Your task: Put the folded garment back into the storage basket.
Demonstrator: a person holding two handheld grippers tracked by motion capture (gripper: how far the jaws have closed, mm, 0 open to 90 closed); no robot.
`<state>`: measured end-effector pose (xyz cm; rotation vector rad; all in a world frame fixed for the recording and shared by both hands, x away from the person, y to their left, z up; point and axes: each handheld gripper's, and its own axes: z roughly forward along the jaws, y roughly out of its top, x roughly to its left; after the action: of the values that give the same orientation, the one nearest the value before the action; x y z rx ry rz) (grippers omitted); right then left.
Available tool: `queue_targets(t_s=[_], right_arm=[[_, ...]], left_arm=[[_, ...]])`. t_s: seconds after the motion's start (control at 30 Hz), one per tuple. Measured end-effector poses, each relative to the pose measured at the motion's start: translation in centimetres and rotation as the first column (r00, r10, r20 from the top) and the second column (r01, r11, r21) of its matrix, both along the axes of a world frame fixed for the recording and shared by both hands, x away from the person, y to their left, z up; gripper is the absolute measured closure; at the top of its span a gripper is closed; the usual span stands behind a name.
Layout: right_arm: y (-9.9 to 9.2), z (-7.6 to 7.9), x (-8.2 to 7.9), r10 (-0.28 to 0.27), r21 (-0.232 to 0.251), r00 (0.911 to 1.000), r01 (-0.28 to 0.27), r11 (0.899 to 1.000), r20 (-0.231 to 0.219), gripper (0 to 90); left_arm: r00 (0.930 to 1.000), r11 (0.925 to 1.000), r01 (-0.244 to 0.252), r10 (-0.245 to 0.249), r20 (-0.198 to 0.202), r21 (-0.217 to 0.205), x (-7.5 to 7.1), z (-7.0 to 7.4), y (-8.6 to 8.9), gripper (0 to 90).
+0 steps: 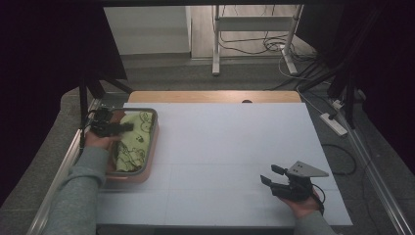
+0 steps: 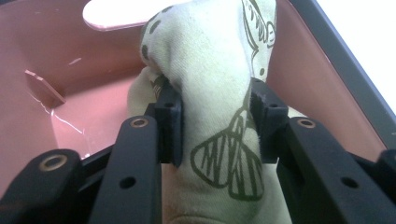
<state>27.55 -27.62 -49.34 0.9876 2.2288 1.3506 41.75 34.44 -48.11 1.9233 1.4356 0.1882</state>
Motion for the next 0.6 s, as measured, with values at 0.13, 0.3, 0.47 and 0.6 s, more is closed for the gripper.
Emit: queue_targets(t_s=[0.13,0.3,0.47,0.6], right_arm=[[0.0,0.0,0.0,0.000,-0.001,1.0000,0.000,1.000,0.000,40.2],[0.0,0.0,0.0,0.000,-0.001,1.0000,0.000,1.000,-0.001,40.2],[0.0,0.0,0.0,0.000,-0.001,1.0000,0.000,1.000,0.000,40.2],[0.0,0.0,0.0,0.000,0.000,1.0000,0.000,1.000,0.001,40.2]], left_arm=[[0.9999,1.0000,0.001,-0.001,0.013,0.009,-0.1,0.1,0.2,57.3],[0.9970,0.9978,-0.020,0.015,0.076,0.063,-0.4,1.1,0.0,35.1],[0.9902,0.9936,-0.057,0.044,0.132,0.097,-1.1,2.4,0.0,31.4],[0.9855,0.9923,-0.042,0.022,0.168,0.116,-1.9,3.0,-0.4,38.3]])
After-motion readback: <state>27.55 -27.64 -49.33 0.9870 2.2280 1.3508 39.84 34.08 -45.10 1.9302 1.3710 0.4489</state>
